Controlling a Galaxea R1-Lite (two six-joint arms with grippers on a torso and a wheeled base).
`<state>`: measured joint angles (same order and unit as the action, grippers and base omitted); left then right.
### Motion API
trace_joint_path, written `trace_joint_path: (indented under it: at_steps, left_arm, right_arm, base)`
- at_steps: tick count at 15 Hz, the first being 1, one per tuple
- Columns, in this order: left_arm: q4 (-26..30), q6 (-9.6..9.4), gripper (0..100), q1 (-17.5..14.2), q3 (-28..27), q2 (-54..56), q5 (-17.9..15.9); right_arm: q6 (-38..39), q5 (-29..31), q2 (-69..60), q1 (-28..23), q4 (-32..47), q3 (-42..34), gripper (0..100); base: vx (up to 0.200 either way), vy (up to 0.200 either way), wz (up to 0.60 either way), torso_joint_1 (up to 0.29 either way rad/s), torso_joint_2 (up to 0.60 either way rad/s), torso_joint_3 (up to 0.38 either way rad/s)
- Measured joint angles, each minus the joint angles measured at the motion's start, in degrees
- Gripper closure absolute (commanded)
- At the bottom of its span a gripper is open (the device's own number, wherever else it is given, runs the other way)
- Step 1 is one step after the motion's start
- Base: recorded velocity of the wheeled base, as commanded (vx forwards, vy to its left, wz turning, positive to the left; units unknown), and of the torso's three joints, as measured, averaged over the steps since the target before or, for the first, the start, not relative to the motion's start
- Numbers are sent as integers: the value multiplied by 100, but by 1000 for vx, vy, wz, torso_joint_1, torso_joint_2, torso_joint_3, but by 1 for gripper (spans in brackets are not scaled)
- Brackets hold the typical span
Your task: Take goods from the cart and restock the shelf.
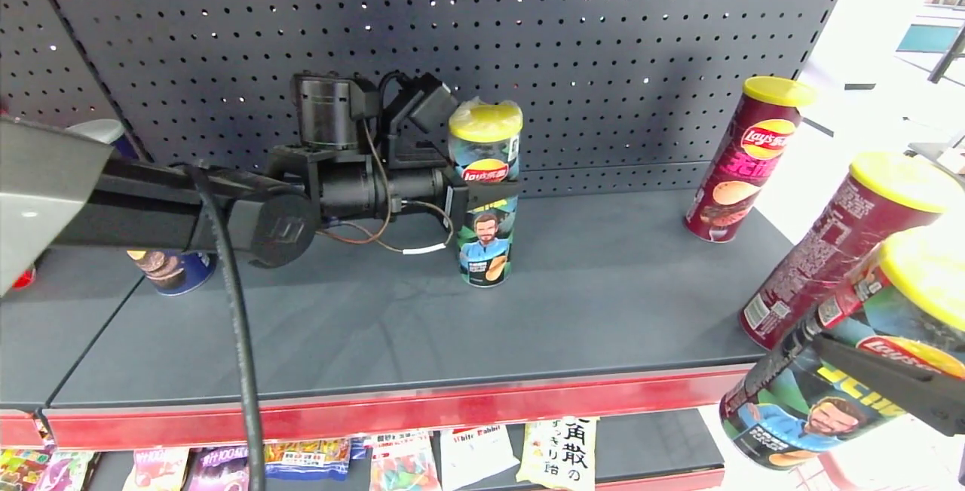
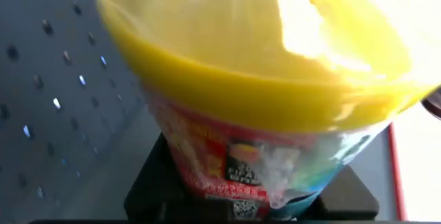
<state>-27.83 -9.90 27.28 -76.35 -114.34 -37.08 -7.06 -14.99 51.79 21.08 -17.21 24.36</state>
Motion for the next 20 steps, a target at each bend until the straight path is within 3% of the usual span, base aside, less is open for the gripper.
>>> trace_joint_path:
  at_steps: [4,10,13,20]
  left_arm:
    - [6,199,100,121,1145,900,162]
    - [-74,202,100,258,2572,1982,545]
    - [-354,224,100,271,2793,2131,730]
    - [-383,301,100,372,2949,2161,783]
  right_arm:
    - [6,-2,37,6,-2,17,100]
    - [6,-11,99,9,0,28,100]
    - [6,-11,100,6,0,33,100]
    - [6,-13,96,6,0,76,100]
  base:
    - [0,0,0,0,0,0]
    - [0,0,0,0,0,0]
    - [0,0,0,0,0,0]
    - [0,0,0,0,0,0]
